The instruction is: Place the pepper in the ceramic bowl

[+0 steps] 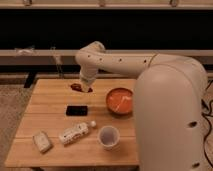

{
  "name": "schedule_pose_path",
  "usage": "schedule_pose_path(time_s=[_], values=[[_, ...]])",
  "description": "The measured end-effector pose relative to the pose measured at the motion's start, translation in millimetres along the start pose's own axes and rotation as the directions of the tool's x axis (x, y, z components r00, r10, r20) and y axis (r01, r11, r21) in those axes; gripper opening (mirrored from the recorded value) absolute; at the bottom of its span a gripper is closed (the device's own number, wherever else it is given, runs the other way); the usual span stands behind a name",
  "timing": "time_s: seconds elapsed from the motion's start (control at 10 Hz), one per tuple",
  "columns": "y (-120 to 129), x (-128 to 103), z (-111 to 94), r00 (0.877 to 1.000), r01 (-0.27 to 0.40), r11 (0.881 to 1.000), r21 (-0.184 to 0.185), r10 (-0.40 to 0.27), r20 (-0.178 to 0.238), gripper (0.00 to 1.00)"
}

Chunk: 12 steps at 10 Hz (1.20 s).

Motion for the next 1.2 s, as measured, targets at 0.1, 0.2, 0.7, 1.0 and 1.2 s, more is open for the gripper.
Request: schedule_pose_path(time_s=[0.1, 0.2, 0.7, 1.0, 1.2], values=[[-3.3, 13.6, -2.9, 0.999, -0.035, 0.999, 0.003, 0.035, -0.004, 0.00], [-7.2, 32.0, -5.9, 0.996, -0.089, 0.996, 0.006, 0.089, -0.007, 0.00], [-18.3, 68.9, 1.2, 0.972, -0.233, 0.972, 0.017, 0.234, -0.029, 0.00], [-27.1, 103.3, 4.9, 0.949, -0.308, 0.951, 0.034, 0.309, -0.061, 0.00], [-26.3, 122.3, 8.6, 0.930, -0.356, 0.933, 0.041, 0.359, -0.082, 0.00]])
